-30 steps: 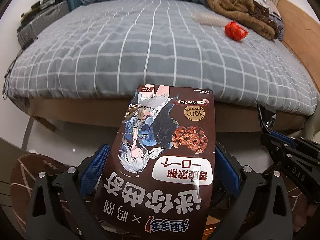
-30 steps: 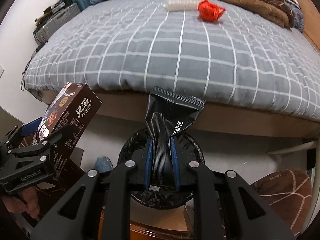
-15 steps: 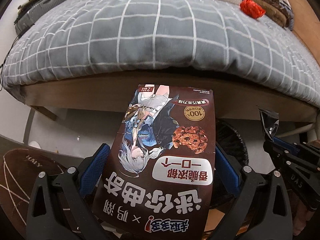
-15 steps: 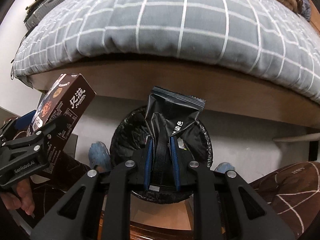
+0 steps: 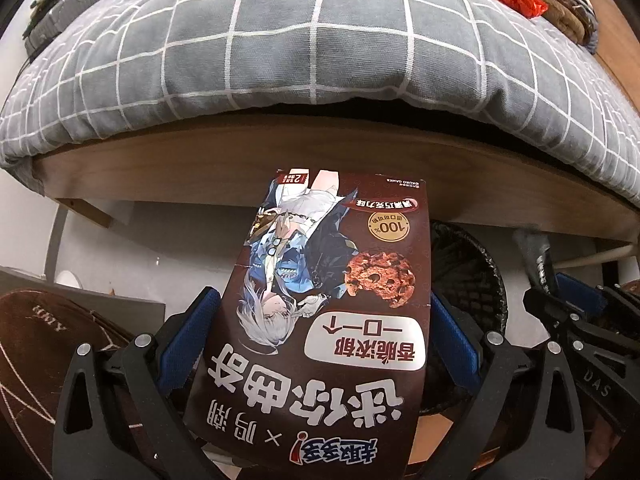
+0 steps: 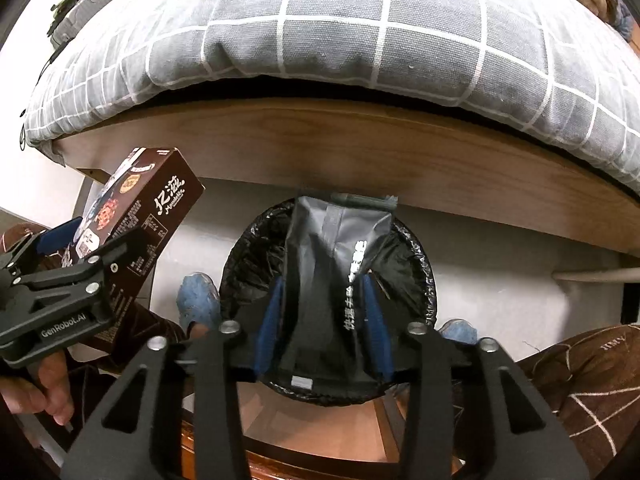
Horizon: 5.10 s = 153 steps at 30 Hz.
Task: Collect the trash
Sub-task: 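Open the right tool over the bin to drop the black sachet, then lower the left tool holding the brown box over the bin and open it, then raise both open tools from the bin back over the bed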
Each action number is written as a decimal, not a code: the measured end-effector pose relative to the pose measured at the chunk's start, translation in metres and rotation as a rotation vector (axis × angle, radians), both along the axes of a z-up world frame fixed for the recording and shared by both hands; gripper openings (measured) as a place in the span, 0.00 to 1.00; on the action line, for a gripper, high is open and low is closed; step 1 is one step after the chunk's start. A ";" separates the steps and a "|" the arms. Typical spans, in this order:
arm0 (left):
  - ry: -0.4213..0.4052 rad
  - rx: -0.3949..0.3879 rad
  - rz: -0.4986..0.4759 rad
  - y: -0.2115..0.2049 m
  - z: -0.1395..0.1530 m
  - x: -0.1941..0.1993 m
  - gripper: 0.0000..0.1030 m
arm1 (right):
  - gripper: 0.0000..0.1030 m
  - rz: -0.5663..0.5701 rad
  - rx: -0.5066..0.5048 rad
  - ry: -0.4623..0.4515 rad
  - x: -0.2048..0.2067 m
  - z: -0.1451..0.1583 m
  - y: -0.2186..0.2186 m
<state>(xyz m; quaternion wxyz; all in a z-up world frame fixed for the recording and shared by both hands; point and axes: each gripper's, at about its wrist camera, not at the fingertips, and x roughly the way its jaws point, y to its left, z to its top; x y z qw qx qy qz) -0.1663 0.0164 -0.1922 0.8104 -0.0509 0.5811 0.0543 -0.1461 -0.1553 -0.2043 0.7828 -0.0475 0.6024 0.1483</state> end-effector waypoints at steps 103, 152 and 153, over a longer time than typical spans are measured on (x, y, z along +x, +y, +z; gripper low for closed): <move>0.045 -0.110 -0.167 -0.077 -0.018 0.009 0.94 | 0.93 -0.223 -0.047 -0.071 0.016 0.016 -0.131; -0.034 -0.067 -0.197 -0.073 0.020 0.015 0.94 | 0.93 -0.244 -0.021 -0.119 0.019 0.032 -0.135; -0.045 -0.064 -0.193 -0.071 0.026 0.016 0.94 | 0.93 -0.244 -0.022 -0.134 0.020 0.037 -0.135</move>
